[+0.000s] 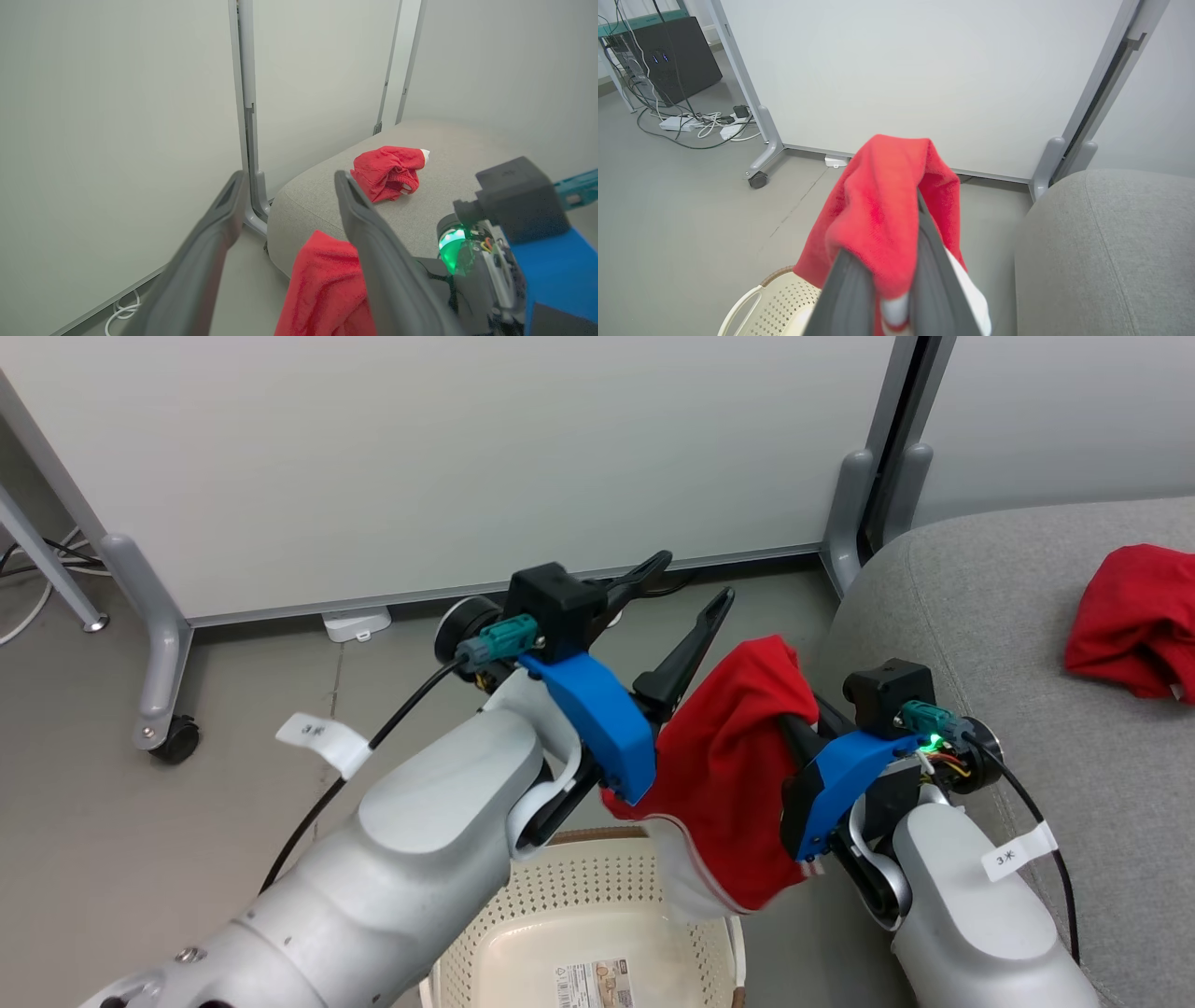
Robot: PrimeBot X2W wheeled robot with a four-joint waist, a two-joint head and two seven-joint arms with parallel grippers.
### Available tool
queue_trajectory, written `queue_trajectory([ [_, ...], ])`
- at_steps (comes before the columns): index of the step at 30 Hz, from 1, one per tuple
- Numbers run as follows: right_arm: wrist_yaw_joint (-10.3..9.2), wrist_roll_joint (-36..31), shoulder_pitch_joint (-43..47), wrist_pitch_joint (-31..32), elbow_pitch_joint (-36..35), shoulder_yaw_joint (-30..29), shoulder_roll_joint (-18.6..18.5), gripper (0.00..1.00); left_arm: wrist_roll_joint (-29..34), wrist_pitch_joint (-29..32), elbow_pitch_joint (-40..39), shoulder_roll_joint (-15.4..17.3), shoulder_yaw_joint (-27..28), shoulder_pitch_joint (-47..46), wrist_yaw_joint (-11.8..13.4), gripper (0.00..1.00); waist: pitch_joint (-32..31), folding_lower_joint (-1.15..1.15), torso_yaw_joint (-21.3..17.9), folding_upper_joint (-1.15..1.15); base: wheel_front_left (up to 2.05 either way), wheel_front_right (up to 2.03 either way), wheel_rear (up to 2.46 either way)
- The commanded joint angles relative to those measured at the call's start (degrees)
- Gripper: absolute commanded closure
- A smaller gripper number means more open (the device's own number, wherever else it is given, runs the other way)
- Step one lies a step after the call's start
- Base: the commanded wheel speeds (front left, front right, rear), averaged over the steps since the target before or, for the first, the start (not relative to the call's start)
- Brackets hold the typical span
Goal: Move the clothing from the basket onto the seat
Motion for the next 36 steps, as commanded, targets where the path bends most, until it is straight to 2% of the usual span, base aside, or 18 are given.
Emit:
queue_trajectory([
  [1, 0.03, -0.3, -0.4, -0.4, -0.6, -0.4, -0.1, 1.0, 1.3, -0.2, -1.6, 1.2, 1.5, 2.4, 0.7, 0.0, 0.1, 0.0, 0.1, 0.0, 0.0, 0.0, 0.0],
  [9, 0.03, -1.4, 0.5, -0.4, -3.3, -2.0, -0.1, 1.0, 10.4, -0.2, -15.3, 6.5, 15.4, 17.4, 3.1, 0.0, 1.0, 0.0, -0.4, 0.0, 0.0, 0.0, 0.0],
  [10, 0.03, -1.4, 0.5, -0.4, -3.3, -2.0, -0.1, 1.0, 10.4, -0.2, -15.3, 6.5, 15.4, 17.4, 3.1, 0.0, 1.0, 0.0, -0.4, 0.0, 0.0, 0.0, 0.0],
  [14, 0.03, -2.3, 0.9, -0.1, -5.4, -2.8, -0.1, 1.0, 16.2, -0.2, -21.5, 8.5, 23.0, 25.4, 4.0, 0.0, 1.5, 0.0, -1.6, 0.0, 0.0, 0.0, 0.0],
  [15, 0.03, -2.6, 1.1, 0.1, -6.6, -3.1, -0.1, 1.0, 19.0, -0.2, -24.1, 9.1, 26.4, 29.2, 4.2, 0.0, 1.6, 0.0, -2.6, 0.0, 0.0, 0.0, 0.0],
  [16, 0.03, -2.6, 1.1, 0.1, -6.6, -3.1, -0.1, 1.0, 19.0, -0.2, -24.1, 9.1, 26.4, 29.2, 4.2, 0.0, 1.6, 0.0, -2.6, 0.0, 0.0, 0.0, 0.0],
  [17, 0.03, -2.8, 1.5, 0.4, -7.8, -3.3, -0.1, 1.0, 21.1, -0.2, -26.2, 9.3, 30.1, 33.0, 4.4, 0.0, 1.8, 0.0, -3.7, 0.0, 0.0, 0.0, 0.0],
  [19, 0.02, -2.9, 1.9, 0.5, -8.9, -3.4, -0.1, 1.0, 23.2, -0.2, -27.8, 9.3, 33.2, 36.6, 3.9, 0.0, 2.1, 0.0, -4.8, 0.0, 0.0, 0.0, 0.0],
  [28, 0.03, -3.1, 3.1, 1.8, -12.6, -3.7, -0.1, 1.0, 29.2, -0.2, -30.9, 7.5, 42.7, 45.9, 2.4, 0.0, 2.8, 0.0, -10.1, 0.0, 0.0, 0.0, 0.0],
  [36, 0.03, -2.6, 4.1, 2.3, -15.6, -3.5, -0.1, 1.0, 32.7, -0.2, -31.7, 5.4, 47.3, 48.9, 0.7, 0.0, 3.9, 0.0, -16.2, 0.0, 0.0, 0.0, 0.0],
])
